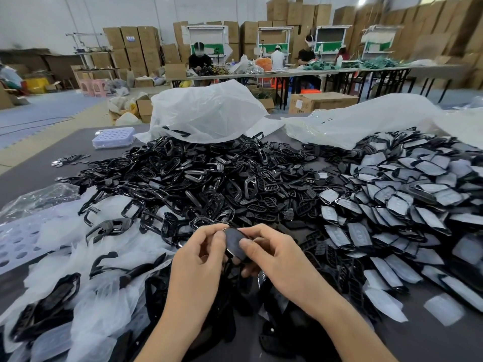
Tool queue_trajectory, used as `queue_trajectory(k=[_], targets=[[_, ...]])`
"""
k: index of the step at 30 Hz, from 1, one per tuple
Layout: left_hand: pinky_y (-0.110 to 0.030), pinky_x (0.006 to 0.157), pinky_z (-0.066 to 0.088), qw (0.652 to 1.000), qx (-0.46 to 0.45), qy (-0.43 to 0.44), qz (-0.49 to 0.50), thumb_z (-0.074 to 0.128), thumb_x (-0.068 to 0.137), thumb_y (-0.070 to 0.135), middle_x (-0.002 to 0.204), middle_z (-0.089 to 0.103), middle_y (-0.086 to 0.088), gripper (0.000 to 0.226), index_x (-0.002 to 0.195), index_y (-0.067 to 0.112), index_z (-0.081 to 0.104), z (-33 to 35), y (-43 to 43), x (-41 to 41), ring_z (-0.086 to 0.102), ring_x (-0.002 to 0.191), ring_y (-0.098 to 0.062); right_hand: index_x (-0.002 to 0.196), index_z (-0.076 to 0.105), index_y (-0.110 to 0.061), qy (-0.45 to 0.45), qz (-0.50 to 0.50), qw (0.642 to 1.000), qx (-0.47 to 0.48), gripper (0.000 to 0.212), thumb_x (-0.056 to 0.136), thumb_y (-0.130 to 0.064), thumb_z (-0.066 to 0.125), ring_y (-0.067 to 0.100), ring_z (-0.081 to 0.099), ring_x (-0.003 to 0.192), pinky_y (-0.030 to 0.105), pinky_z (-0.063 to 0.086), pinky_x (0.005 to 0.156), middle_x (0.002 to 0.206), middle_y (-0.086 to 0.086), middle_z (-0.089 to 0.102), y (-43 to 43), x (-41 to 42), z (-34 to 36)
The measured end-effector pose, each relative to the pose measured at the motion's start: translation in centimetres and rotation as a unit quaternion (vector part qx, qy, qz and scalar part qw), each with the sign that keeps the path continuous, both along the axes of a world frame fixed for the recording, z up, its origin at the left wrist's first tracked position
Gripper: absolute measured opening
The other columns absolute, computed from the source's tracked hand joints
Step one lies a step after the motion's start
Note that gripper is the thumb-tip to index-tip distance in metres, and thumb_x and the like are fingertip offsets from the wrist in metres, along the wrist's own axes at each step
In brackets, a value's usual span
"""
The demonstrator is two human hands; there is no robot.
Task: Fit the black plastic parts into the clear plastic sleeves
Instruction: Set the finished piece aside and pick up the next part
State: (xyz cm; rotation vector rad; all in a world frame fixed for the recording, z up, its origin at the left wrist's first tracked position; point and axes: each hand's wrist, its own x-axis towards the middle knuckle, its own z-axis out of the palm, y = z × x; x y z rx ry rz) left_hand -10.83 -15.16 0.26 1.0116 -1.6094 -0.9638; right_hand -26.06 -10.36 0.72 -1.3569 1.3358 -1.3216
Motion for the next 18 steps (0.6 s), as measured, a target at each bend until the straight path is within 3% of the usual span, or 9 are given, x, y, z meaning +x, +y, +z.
queue_trajectory(k=[4,6,9,12,14,18], targets=[[-0.022,0.069,0.052,1.000,0.009,0.011,-0.007,0.052,0.101,0.027,0.083,0.071,0.011,0.020,0.108,0.041,0.064,-0.2,0.1,-0.1,0.064,0.071,-0.005,0.117,0.065,-0.025,0.030,-0.082,0.996,0.017,0.015,0.104,-0.022,0.057,0.013,0.071,0.063,0.021,0.054,0.059,0.084,0.000,0.078,-0.3,-1.5,0.0],[-0.027,0.068,0.054,1.000,-0.004,-0.016,-0.010,0.050,0.101,0.032,0.086,0.070,0.011,0.019,0.109,0.044,0.061,-0.4,0.2,0.0,0.064,0.073,-0.009,0.116,0.061,-0.025,-0.040,-0.185,0.982,-0.012,0.015,0.104,-0.020,0.053,0.013,0.073,0.066,0.019,0.056,0.059,0.085,-0.001,0.078,-0.3,-3.4,0.5],[-0.026,0.057,0.047,0.991,-0.063,-0.120,-0.003,0.045,0.099,0.042,0.081,0.065,0.014,0.014,0.107,0.050,0.054,-0.7,0.3,0.4,0.060,0.069,-0.011,0.126,0.052,-0.025,-0.197,-0.353,0.910,-0.094,0.021,0.105,-0.022,0.053,0.014,0.075,0.069,0.019,0.057,0.059,0.089,0.007,0.078,0.5,-7.1,1.3],[-0.017,0.077,0.043,0.959,-0.143,-0.242,0.017,0.044,0.097,0.040,0.092,0.058,0.028,0.013,0.108,0.045,0.050,-0.8,0.5,0.6,0.055,0.091,0.002,0.157,0.021,-0.030,-0.269,-0.435,0.850,-0.127,0.064,0.105,-0.025,0.057,0.014,0.075,0.070,0.021,0.058,0.062,0.101,0.014,0.074,1.2,-8.8,1.2],[-0.025,0.088,0.045,0.928,-0.200,-0.313,0.033,0.049,0.095,0.034,0.099,0.055,0.025,0.016,0.110,0.033,0.056,-1.0,0.4,0.5,0.051,0.096,-0.001,0.161,0.015,-0.031,-0.245,-0.439,0.857,-0.117,0.068,0.105,-0.024,0.054,0.014,0.076,0.072,0.020,0.058,0.062,0.101,0.012,0.074,1.2,-8.4,1.2],[-0.034,0.094,0.045,0.886,-0.240,-0.393,0.046,0.057,0.091,0.036,0.114,0.055,0.012,0.025,0.116,0.029,0.060,-1.6,0.2,0.5,0.055,0.105,-0.015,0.152,0.037,-0.034,-0.052,-0.350,0.933,-0.068,0.050,0.105,-0.024,0.051,0.008,0.073,0.077,0.023,0.060,0.063,0.095,-0.010,0.076,0.2,-5.5,0.5]])
